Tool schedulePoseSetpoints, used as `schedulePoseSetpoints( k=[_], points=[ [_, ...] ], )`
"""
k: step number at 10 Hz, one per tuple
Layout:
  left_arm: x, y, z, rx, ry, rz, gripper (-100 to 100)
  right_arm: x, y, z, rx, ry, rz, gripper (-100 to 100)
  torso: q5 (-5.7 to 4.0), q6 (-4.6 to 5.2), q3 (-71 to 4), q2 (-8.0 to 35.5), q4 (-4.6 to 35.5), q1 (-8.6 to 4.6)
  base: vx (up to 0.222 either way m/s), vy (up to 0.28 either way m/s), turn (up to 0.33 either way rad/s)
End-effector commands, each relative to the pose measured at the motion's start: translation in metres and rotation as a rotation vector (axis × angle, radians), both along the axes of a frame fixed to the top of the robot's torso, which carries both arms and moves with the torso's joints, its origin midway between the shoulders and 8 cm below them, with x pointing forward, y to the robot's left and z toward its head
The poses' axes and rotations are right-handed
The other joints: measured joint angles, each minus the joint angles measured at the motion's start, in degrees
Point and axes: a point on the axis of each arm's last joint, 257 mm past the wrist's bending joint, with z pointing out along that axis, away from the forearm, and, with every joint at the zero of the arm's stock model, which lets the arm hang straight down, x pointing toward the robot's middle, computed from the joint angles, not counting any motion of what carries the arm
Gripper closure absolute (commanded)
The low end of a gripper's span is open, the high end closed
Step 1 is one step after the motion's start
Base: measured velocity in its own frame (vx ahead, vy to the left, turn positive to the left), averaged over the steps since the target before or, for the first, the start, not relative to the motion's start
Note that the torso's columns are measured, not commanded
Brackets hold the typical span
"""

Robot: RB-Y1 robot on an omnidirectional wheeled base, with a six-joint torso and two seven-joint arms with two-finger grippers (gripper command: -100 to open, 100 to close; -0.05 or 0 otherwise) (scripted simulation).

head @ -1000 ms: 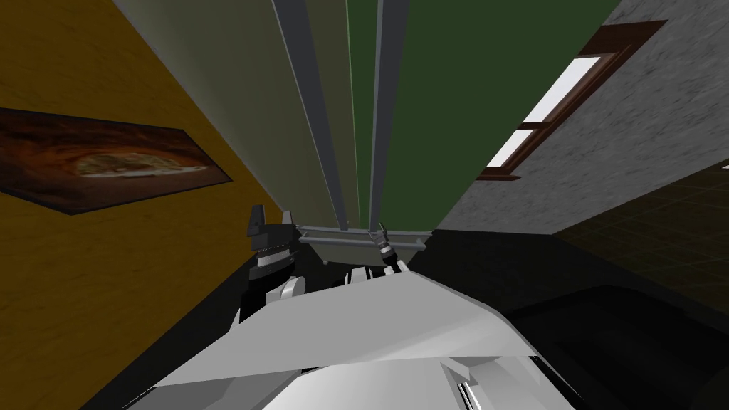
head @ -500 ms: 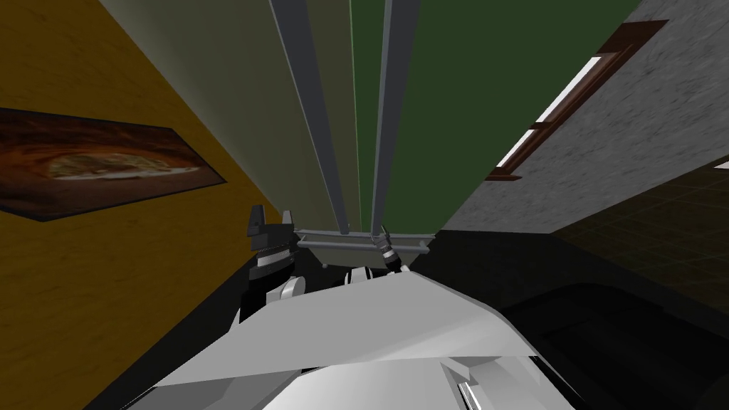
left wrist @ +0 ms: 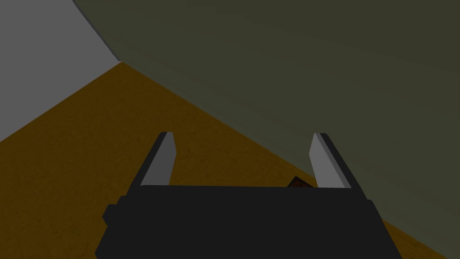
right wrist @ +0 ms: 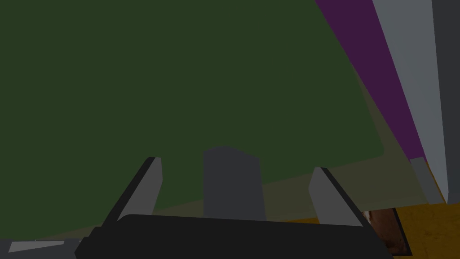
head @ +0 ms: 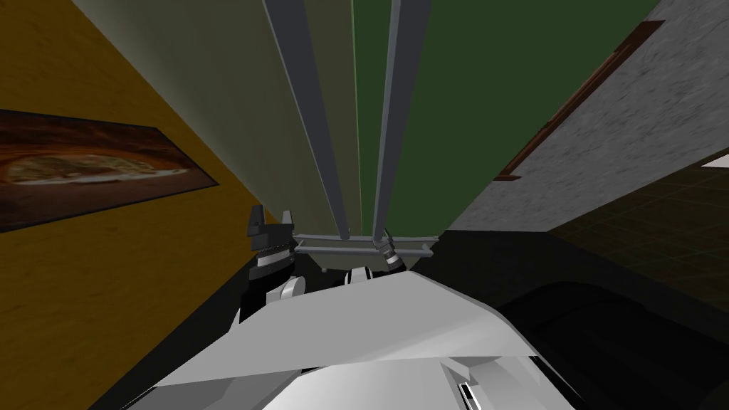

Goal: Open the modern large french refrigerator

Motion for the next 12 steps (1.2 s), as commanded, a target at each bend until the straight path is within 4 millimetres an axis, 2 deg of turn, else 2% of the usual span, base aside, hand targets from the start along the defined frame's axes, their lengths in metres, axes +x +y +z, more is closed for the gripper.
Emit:
schedulePoseSetpoints(
  k=[1, 2, 3, 9, 10, 12],
  points=[
    [0.0, 0.0, 0.0, 0.0, 0.0, 0.0, 0, -0.003, -0.001, 0.002, -0.002, 0.0, -0.003, -100, 0.05, -0.11, 0.0, 0.1, 0.1, 0.04, -0.001, 0.005, -0.012],
    [0.0, 0.0, 0.0, 0.0, 0.0, 0.0, 0, 0.008, -0.001, 0.002, 0.007, -0.015, -0.014, 100, 0.0, -0.07, 0.1, 0.1, 0.0, 0.02, -0.076, -0.032, 0.065],
    [0.0, 0.0, 0.0, 0.0, 0.0, 0.0, 0, 0.014, 0.002, 0.007, 0.009, -0.03, -0.006, 100, -0.09, -0.16, 0.1, 0.1, -0.1, -0.04, -0.087, -0.046, 0.062],
    [0.0, 0.0, 0.0, 0.0, 0.0, 0.0, 0, 0.063, 0.006, 0.002, 0.031, -0.052, -0.028, 100, -0.12, 0.02, 0.2, 0.3, -0.2, 0.04, -0.107, -0.036, 0.051],
    [0.0, 0.0, 0.0, 0.0, 0.0, 0.0, 0, 0.064, 0.007, -0.003, 0.031, -0.039, -0.025, 100, -0.11, 0.0, 0.2, 0.1, -0.2, 0.05, -0.037, -0.017, -0.005],
    [0.0, 0.0, 0.0, 0.0, 0.0, 0.0, 0, 0.082, 0.009, -0.005, 0.032, -0.039, -0.033, 100, -0.12, -0.03, 0.0, 0.0, -0.3, 0.01, -0.086, -0.027, 0.044]
  ],
)
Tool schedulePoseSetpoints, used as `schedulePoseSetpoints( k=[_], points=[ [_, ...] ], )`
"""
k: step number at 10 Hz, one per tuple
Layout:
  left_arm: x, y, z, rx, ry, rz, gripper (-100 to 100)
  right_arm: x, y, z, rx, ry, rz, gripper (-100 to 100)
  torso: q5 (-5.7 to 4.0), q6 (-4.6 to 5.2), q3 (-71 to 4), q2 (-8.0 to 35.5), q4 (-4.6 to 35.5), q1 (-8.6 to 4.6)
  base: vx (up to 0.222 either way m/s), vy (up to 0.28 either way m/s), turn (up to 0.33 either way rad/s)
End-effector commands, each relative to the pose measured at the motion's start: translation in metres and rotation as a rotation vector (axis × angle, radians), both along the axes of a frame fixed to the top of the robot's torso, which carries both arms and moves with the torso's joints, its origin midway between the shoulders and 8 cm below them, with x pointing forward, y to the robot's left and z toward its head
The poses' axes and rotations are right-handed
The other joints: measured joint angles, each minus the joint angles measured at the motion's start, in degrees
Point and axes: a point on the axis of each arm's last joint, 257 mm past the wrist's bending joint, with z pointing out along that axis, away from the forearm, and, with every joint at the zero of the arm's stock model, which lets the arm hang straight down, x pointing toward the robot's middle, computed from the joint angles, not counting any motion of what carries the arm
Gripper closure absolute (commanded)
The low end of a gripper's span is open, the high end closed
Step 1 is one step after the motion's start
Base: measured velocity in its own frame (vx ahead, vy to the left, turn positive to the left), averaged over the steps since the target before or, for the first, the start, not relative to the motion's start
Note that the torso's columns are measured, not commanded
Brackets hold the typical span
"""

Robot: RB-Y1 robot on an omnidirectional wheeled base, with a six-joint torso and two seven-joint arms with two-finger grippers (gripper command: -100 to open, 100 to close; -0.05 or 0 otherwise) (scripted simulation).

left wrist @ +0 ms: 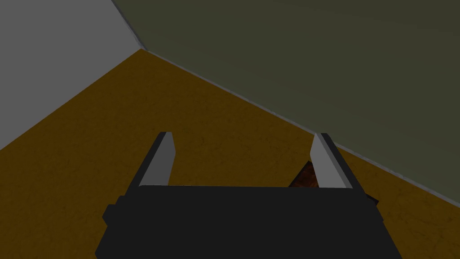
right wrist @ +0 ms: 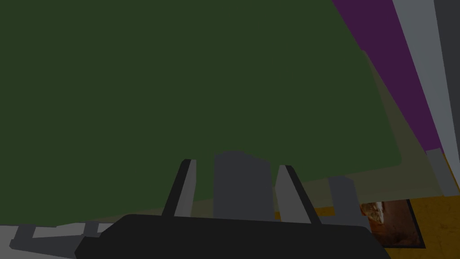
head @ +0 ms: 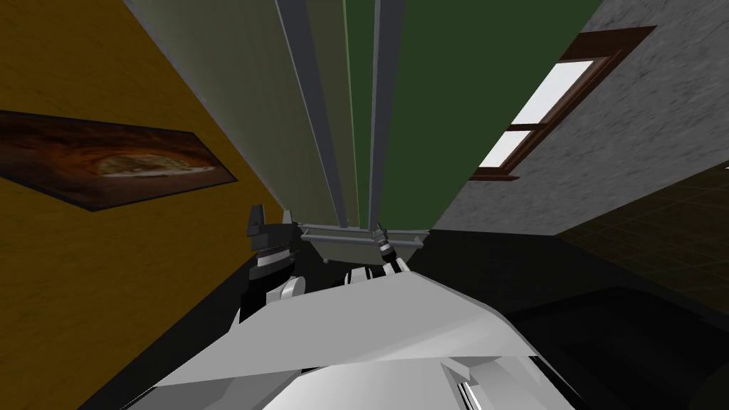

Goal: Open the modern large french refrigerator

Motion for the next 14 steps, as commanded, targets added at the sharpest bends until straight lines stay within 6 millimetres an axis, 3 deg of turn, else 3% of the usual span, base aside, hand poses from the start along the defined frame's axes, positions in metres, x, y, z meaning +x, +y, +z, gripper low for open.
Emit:
schedulePoseSetpoints(
  k=[1, 4, 9, 14],
  points=[
    [0.0, 0.0, 0.0, 0.0, 0.0, 0.0, 0, 0.012, 0.003, -0.005, -0.001, 0.014, 0.0, 100, 0.01, 0.01, 0.0, 0.0, 0.0, 0.01, -0.032, -0.009, 0.003],
    [0.0, 0.0, 0.0, 0.0, 0.0, 0.0, 0, 0.041, 0.003, 0.0, -0.009, -0.001, -0.027, 100, 0.0, -0.05, 0.1, 0.1, 0.0, 0.05, -0.095, -0.034, 0.056],
    [0.0, 0.0, 0.0, 0.0, 0.0, 0.0, 0, 0.064, 0.006, -0.007, -0.013, 0.023, -0.034, 100, 0.02, -0.05, 0.0, 0.1, 0.0, 0.08, -0.071, -0.017, 0.024],
    [0.0, 0.0, 0.0, 0.0, 0.0, 0.0, 0, 0.099, 0.007, 0.002, -0.031, 0.018, -0.064, 100, 0.04, -0.04, 0.1, 0.1, 0.1, 0.05, -0.073, -0.02, 0.037]
  ],
)
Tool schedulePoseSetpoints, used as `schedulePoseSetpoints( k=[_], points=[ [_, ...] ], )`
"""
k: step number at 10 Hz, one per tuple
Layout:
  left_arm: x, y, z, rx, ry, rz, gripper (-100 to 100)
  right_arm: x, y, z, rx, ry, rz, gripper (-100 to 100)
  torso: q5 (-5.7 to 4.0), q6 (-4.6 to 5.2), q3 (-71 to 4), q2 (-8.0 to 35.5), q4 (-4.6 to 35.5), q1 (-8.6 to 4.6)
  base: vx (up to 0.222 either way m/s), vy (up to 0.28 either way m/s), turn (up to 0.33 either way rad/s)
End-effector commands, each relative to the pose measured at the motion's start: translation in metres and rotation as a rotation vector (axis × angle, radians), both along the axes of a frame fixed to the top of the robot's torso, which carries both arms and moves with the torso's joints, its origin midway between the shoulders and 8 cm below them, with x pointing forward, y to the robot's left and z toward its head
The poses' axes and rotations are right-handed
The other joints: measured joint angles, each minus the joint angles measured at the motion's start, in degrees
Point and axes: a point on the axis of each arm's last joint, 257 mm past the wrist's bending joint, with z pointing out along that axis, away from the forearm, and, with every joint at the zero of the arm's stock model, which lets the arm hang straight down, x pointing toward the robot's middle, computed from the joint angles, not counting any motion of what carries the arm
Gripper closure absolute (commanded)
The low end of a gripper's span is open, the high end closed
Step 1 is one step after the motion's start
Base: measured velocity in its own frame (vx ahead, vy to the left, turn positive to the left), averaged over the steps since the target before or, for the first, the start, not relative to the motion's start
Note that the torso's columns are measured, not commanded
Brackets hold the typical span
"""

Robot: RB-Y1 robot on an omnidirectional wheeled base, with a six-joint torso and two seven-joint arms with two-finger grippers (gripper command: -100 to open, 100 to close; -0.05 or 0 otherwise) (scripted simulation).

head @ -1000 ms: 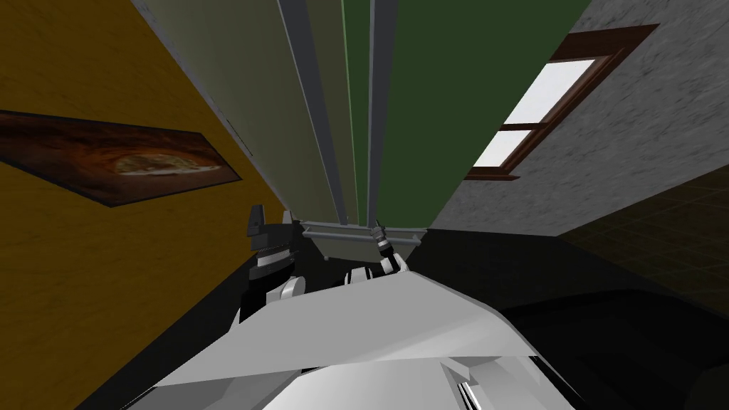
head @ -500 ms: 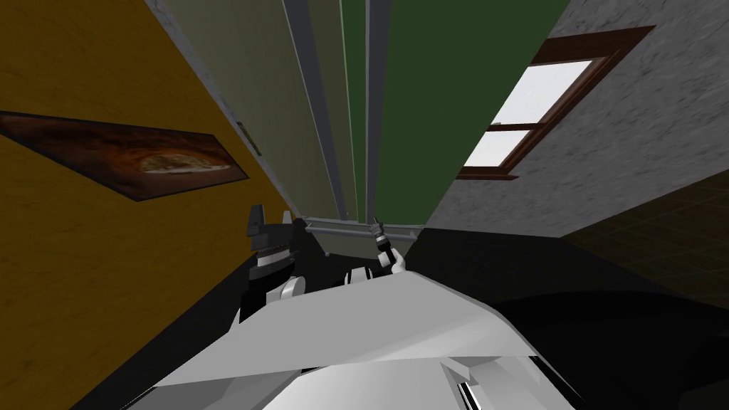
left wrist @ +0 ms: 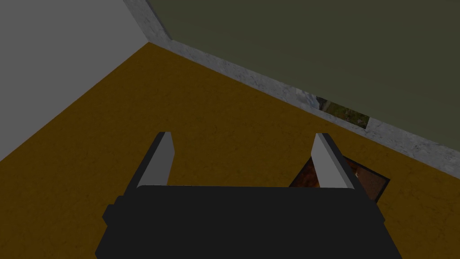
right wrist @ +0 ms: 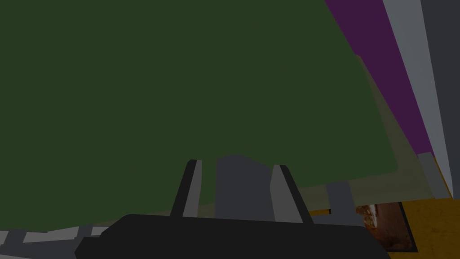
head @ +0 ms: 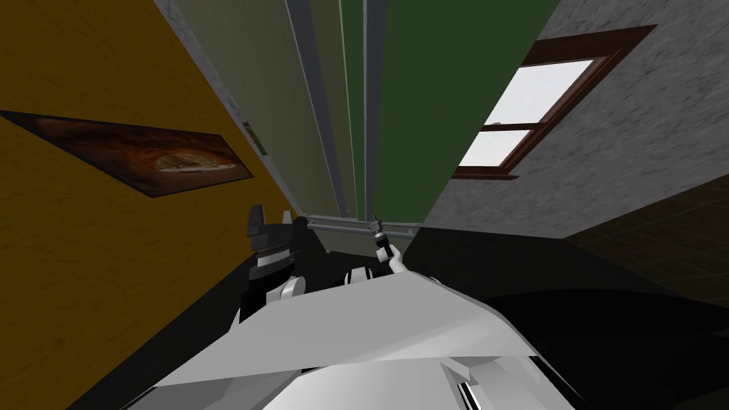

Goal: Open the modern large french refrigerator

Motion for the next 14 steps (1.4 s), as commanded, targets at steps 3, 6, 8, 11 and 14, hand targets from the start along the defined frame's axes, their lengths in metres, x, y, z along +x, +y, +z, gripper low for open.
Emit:
schedulePoseSetpoints(
  k=[3, 6, 8, 11, 14],
  points=[
    [0.0, 0.0, 0.0, 0.0, 0.0, 0.0, 0, 0.012, 0.017, 0.001, -0.009, 0.012, 0.051, 100, 0.02, 0.06, 0.0, -0.1, 0.0, 0.03, -0.056, -0.043, 0.033],
    [0.0, 0.0, 0.0, 0.0, 0.0, 0.0, 0, 0.013, 0.04, 0.003, -0.008, 0.021, 0.136, 100, -0.04, 0.06, 0.4, 0.6, 0.2, -0.12, -0.203, -0.209, 0.144],
    [0.0, 0.0, 0.0, 0.0, 0.0, 0.0, 0, 0.012, 0.055, 0.003, -0.009, 0.03, 0.192, 100, 0.09, 0.14, 0.1, 0.2, 0.2, 0.12, -0.16, -0.136, 0.099],
    [0.0, 0.0, 0.0, 0.0, 0.0, 0.0, 0, 0.01, 0.077, 0.003, -0.013, 0.047, 0.273, 100, 0.05, -0.07, 0.2, 0.3, 0.3, 0.1, -0.167, -0.147, 0.101],
    [0.0, 0.0, 0.0, 0.0, 0.0, 0.0, 0, 0.002, 0.084, -0.001, -0.015, 0.052, 0.306, 100, 0.01, -0.15, 0.1, 0.1, 0.1, -0.04, -0.103, -0.151, 0.103]
  ],
)
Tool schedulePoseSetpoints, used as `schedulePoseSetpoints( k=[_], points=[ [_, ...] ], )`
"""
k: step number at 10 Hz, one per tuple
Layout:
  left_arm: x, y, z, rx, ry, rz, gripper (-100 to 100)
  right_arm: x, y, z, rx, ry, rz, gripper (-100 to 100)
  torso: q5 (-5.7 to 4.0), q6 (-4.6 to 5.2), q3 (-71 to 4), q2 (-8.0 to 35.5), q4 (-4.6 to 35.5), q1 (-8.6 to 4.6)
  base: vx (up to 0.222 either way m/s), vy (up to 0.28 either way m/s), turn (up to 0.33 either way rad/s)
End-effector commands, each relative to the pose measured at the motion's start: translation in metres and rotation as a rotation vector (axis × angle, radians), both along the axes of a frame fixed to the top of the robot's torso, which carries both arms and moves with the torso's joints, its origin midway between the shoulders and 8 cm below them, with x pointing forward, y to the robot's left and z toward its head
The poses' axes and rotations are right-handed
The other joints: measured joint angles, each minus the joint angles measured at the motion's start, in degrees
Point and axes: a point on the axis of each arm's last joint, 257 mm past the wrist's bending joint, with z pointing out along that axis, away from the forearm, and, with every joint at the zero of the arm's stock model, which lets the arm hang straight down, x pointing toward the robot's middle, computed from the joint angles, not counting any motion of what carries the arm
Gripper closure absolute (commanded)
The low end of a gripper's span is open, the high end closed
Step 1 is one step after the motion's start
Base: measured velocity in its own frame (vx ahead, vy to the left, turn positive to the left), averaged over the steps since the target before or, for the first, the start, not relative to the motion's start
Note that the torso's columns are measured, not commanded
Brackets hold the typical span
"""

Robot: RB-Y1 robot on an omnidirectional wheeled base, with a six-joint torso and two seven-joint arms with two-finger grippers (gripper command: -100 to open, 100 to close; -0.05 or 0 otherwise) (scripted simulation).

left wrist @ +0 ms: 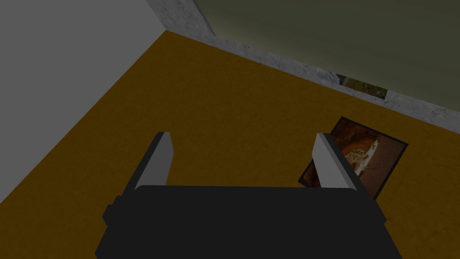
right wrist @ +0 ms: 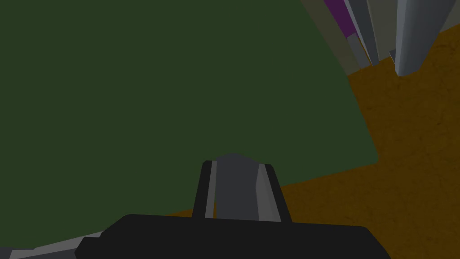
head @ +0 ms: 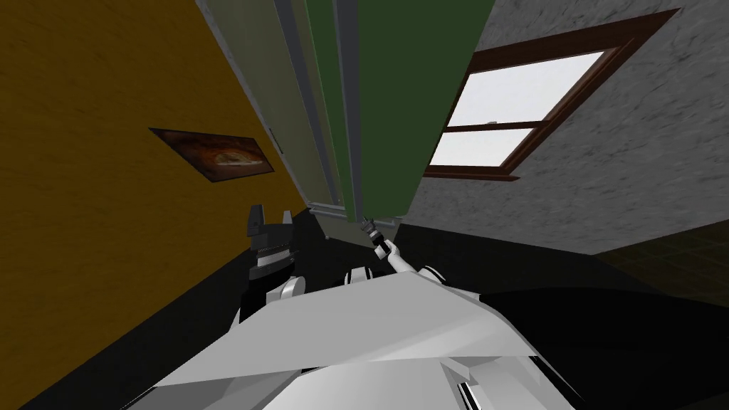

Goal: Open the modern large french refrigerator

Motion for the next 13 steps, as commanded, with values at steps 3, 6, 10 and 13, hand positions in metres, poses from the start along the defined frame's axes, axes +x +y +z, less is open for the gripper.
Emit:
schedulePoseSetpoints(
  k=[3, 6, 10, 13],
  points=[
    [0.0, 0.0, 0.0, 0.0, 0.0, 0.0, 0, -0.013, 0.036, 0.006, 0.007, -0.012, 0.12, 100, 0.0, 0.29, 0.1, 0.1, 0.1, -0.1, -0.119, -0.198, 0.121],
    [0.0, 0.0, 0.0, 0.0, 0.0, 0.0, 0, -0.025, 0.059, 0.009, 0.009, -0.015, 0.205, 100, 0.01, 0.25, 0.1, 0.1, 0.2, -0.02, -0.129, -0.209, 0.133],
    [0.0, 0.0, 0.0, 0.0, 0.0, 0.0, 0, -0.041, 0.078, 0.004, 0.003, -0.004, 0.295, 100, 0.1, 0.25, 0.0, 0.0, 0.2, 0.39, -0.106, -0.172, 0.11],
    [0.0, 0.0, 0.0, 0.0, 0.0, 0.0, 0, -0.051, 0.092, 0.007, 0.005, -0.01, 0.351, 100, 0.0, 0.28, 0.0, 0.0, 0.1, -0.05, -0.065, -0.214, 0.126]
  ],
)
